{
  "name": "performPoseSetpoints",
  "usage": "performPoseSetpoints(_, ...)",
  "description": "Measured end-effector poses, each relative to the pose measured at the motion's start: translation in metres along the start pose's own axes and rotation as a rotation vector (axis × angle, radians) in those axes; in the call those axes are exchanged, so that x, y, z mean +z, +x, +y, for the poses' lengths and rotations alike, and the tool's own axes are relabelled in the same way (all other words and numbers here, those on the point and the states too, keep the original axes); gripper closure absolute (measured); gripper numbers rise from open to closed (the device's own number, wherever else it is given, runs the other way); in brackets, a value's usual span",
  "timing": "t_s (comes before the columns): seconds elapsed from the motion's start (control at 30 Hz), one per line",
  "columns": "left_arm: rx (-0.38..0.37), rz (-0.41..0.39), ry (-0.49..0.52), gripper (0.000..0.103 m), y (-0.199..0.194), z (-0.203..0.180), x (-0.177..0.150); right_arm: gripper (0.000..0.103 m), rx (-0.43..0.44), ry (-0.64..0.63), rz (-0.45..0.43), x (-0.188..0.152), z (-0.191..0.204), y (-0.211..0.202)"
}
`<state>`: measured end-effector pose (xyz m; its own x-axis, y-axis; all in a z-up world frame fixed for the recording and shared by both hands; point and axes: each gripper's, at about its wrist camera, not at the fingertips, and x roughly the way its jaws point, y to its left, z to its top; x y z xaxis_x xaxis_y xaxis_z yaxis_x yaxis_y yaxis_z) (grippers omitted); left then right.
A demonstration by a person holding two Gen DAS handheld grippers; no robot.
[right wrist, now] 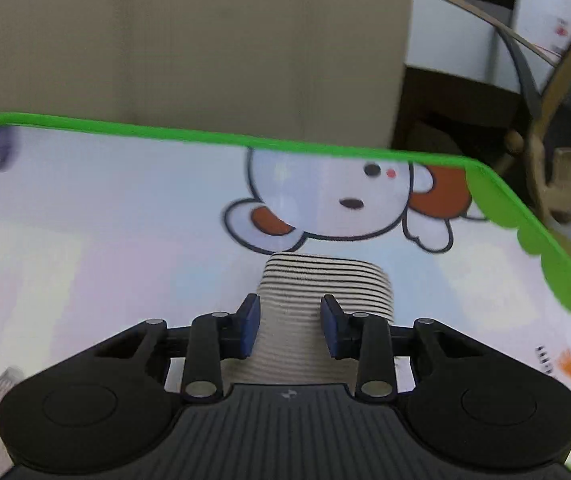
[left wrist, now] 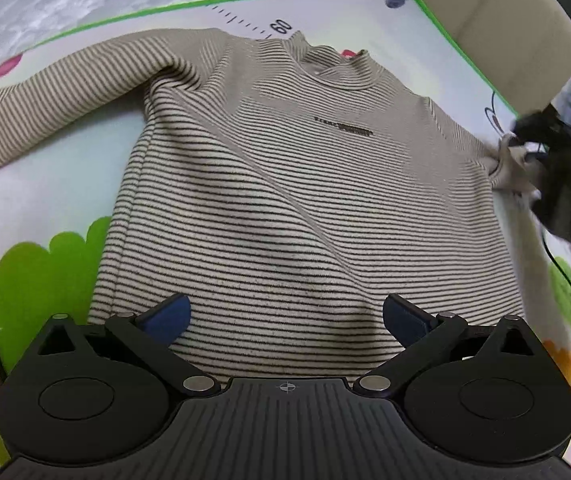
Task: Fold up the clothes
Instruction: 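Grasp the sleeve cuff with the right gripper and lift it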
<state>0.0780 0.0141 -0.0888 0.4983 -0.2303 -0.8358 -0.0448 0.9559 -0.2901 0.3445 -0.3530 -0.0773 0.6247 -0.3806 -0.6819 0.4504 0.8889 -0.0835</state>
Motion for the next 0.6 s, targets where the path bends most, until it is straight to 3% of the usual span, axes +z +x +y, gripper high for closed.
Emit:
performPoseSetpoints(0.1, 0.0, -0.014, 0.029, 0.0, 0.001, -0.001, -0.002, 0.07, -0.03, -0.004, 0.003, 0.006, -0.003, 0.008)
performPoseSetpoints(0.13, 0.0, -0.019, 0.038, 0.0, 0.001, -0.001, -0.002, 0.078, -0.038, -0.006, 0.003, 0.008, -0.004, 0.01)
performPoseSetpoints(0.17, 0.0, -0.023, 0.045, 0.0, 0.002, -0.001, -0.002, 0.1, -0.045, -0.009, 0.003, 0.011, -0.006, 0.012)
performPoseSetpoints(0.2, 0.0, -0.026, 0.048, 0.0, 0.003, -0.001, -0.001, 0.103, -0.053, -0.012, 0.003, 0.013, -0.007, 0.014)
performPoseSetpoints(0.37, -0.029, -0.03, 0.024, 0.0, 0.002, 0.005, 0.002, 0.103, -0.046, 0.038, -0.079, 0.032, -0.067, -0.036)
performPoseSetpoints(0.5, -0.084, -0.023, -0.085, 0.0, -0.005, 0.021, 0.007, 0.103, 0.075, 0.004, -0.256, 0.054, -0.105, -0.129)
performPoseSetpoints(0.6, -0.06, -0.023, -0.171, 0.0, -0.014, 0.03, 0.009, 0.102, 0.179, 0.005, -0.246, 0.068, -0.112, -0.17)
